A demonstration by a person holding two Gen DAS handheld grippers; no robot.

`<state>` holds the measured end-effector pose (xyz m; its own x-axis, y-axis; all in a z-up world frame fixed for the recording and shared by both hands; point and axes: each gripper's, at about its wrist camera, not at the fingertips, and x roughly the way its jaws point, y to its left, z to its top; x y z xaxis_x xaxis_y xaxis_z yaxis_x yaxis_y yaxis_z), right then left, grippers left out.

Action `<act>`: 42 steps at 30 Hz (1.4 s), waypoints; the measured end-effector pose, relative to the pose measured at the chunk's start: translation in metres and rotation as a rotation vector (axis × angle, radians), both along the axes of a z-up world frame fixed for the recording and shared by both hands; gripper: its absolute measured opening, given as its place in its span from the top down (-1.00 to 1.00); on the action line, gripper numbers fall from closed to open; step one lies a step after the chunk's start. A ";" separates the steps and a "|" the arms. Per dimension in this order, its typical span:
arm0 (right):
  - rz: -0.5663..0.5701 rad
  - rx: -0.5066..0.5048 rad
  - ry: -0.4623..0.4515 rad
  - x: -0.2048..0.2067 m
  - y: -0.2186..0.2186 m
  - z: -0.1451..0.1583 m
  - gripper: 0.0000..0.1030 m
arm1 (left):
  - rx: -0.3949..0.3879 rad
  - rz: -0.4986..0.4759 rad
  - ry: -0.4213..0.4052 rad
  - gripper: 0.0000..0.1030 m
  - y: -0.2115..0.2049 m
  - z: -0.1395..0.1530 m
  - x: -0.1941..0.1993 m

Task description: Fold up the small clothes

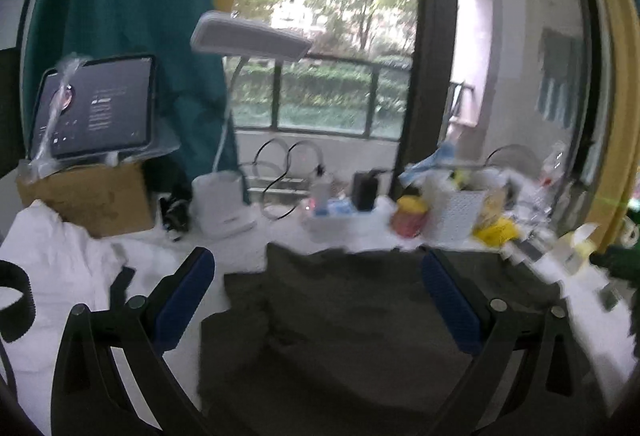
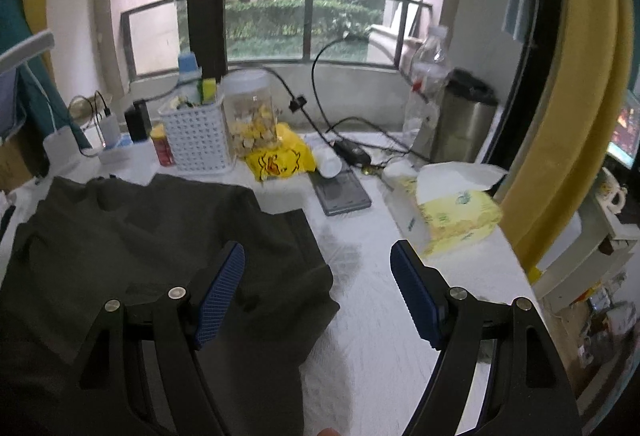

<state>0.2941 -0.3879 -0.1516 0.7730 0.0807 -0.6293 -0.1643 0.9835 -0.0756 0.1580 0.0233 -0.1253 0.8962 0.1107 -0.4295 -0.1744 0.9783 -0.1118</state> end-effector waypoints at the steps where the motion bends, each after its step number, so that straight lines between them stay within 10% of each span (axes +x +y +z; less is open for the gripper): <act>1: 0.005 -0.005 0.008 0.006 0.000 -0.004 -0.53 | 0.001 0.010 0.018 -0.97 0.001 -0.005 0.002; 11: 0.067 0.035 0.132 0.066 -0.005 -0.053 -0.52 | 0.028 0.131 0.179 -0.98 0.014 -0.045 0.031; 15: 0.099 0.076 0.175 0.079 -0.008 -0.068 -0.51 | -0.065 0.095 0.188 -0.97 0.019 -0.052 0.040; 25: 0.187 0.097 0.211 0.096 0.008 -0.092 -0.25 | 0.042 -0.019 0.243 -0.98 -0.010 -0.058 0.064; 29: 0.197 0.052 0.186 0.095 0.011 -0.092 0.78 | 0.038 -0.055 0.255 -0.98 -0.015 -0.058 0.067; 42: 0.047 0.148 0.080 0.071 -0.048 -0.059 0.86 | 0.039 -0.131 0.248 -0.98 -0.028 -0.049 0.063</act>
<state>0.3652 -0.4360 -0.2111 0.7138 0.2122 -0.6674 -0.2101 0.9740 0.0849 0.2211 -0.0042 -0.1747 0.7720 0.0215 -0.6352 -0.0635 0.9970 -0.0434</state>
